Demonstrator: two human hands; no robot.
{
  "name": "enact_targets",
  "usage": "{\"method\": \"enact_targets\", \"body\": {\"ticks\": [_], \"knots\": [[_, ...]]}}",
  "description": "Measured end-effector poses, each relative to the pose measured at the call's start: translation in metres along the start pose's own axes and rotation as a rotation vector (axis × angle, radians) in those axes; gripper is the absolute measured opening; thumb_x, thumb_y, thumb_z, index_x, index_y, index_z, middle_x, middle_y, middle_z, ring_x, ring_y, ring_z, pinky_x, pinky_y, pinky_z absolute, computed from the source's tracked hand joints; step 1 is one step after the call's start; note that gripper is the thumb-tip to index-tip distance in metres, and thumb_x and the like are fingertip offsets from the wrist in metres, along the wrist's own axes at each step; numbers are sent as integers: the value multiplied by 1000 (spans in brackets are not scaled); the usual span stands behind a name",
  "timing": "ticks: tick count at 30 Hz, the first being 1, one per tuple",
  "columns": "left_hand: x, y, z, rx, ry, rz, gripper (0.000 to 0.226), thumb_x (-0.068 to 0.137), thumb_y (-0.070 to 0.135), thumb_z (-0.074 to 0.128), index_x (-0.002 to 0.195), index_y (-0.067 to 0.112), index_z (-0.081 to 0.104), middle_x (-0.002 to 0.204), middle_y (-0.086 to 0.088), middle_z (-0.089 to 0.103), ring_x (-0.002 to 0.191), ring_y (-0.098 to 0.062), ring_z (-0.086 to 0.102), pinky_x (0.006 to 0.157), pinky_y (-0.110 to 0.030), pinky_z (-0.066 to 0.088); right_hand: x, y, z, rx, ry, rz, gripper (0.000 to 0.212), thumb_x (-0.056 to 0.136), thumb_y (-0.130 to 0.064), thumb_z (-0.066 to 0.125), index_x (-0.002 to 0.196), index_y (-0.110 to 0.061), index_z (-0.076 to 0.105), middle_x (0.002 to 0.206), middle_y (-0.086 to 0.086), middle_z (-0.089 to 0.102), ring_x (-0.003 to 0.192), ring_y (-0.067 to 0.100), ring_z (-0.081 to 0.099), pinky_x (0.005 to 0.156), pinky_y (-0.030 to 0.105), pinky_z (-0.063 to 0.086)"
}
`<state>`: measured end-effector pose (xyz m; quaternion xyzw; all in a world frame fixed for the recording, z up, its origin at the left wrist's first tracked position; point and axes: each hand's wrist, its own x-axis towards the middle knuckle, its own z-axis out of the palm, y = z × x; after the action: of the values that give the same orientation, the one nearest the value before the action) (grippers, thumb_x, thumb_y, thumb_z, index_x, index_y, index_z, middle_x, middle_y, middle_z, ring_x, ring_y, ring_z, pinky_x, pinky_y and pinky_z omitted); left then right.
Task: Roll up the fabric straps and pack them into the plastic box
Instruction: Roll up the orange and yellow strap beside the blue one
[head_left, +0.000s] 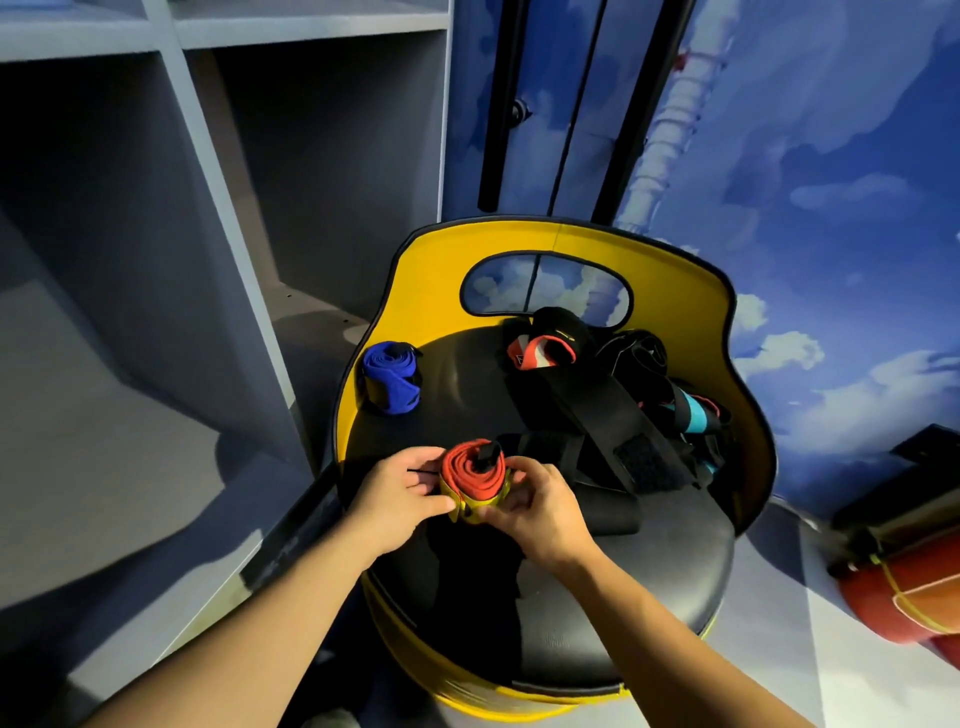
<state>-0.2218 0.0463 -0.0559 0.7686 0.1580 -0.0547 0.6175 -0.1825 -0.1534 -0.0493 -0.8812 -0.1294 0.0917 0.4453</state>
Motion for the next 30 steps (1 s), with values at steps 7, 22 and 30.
{"method": "enact_targets", "body": {"ticks": [7,22,30], "knots": [[8,-5,-10,170,56,58,63,59,13,96,115,20,69,96,1,75,85,-14,73,85,-37,61,10,6,-2,60,-39,18,68,67,-16,91,128,-17,60,104,0,71,74,0,65,75,12,52],[4,-8,5,378,128,240,52,66,25,93,115,23,74,92,9,76,83,-5,72,81,-36,61,8,9,-4,51,-68,-58,59,74,-15,86,129,-25,67,99,-18,74,95,-10,66,88,10,48],[4,-1,2,492,82,244,57,68,28,92,121,23,69,95,8,69,86,-9,68,83,-37,60,11,14,-4,29,-57,-76,65,75,-16,86,135,-22,62,106,-17,71,98,-10,65,92,12,49]]}}
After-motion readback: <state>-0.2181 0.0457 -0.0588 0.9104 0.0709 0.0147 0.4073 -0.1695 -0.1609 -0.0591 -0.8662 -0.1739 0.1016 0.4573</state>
